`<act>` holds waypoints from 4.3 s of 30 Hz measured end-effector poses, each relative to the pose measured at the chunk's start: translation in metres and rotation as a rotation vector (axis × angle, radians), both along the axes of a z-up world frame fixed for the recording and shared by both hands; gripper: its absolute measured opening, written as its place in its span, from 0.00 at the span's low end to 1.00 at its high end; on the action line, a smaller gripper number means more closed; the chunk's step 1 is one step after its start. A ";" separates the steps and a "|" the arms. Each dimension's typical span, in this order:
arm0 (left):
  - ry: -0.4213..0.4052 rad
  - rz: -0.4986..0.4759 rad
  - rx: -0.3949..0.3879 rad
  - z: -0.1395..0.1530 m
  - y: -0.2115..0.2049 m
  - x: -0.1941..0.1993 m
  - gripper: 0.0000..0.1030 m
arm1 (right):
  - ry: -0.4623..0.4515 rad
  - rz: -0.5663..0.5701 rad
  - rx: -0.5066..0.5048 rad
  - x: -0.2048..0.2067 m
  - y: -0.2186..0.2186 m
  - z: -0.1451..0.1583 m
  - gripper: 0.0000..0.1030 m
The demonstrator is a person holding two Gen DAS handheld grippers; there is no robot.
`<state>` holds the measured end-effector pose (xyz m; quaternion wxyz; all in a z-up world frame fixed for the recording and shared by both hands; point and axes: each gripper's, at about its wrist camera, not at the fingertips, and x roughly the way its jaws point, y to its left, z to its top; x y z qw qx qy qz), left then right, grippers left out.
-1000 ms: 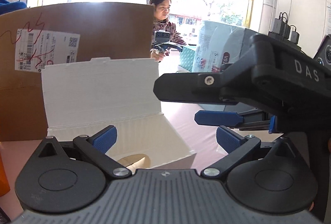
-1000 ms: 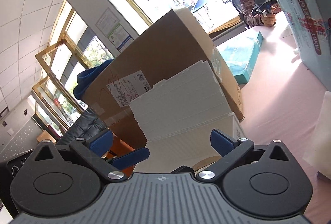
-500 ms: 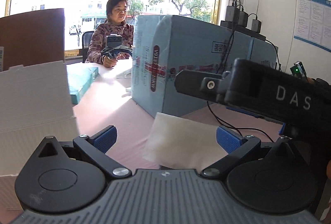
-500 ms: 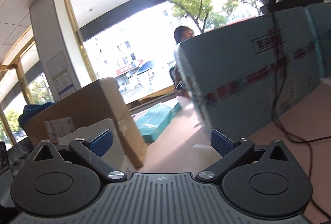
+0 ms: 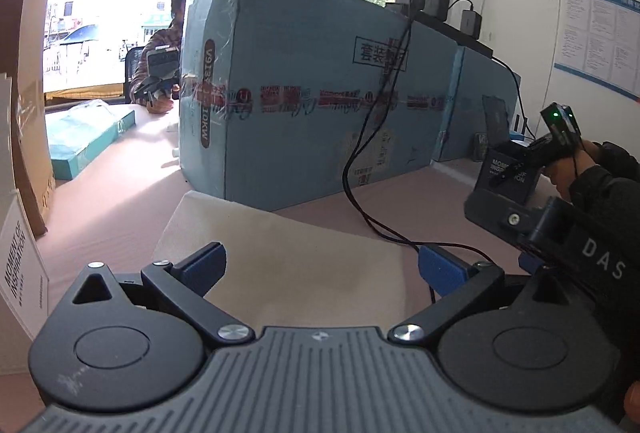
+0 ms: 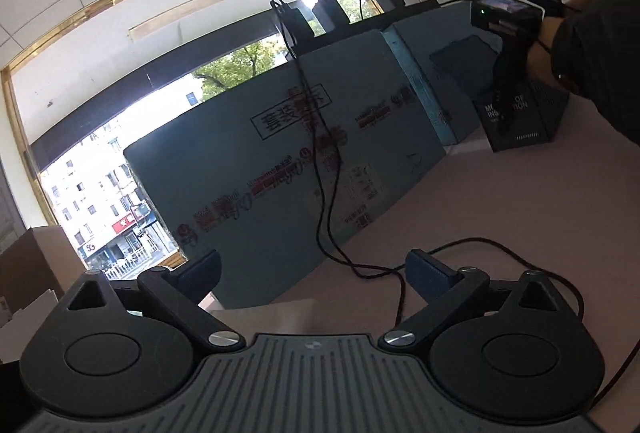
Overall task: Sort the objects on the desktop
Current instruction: 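Move the left tool back to the cream cloth, then close the left gripper on the cream cloth edge, then lift the cream cloth with the left gripper and carry it to the white box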
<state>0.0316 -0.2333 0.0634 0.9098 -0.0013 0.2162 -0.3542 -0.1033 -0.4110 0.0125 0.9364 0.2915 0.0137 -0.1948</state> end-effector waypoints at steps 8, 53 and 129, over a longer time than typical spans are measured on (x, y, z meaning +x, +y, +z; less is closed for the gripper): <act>0.038 0.053 0.000 -0.012 0.029 0.037 1.00 | 0.037 0.197 0.047 0.018 0.007 -0.010 0.91; 0.072 0.134 0.106 -0.037 0.035 0.051 0.12 | 0.174 0.196 0.013 0.036 0.014 -0.019 0.28; -0.174 0.593 0.019 0.033 0.285 0.006 0.07 | -0.089 0.708 -0.357 0.103 0.261 0.075 0.08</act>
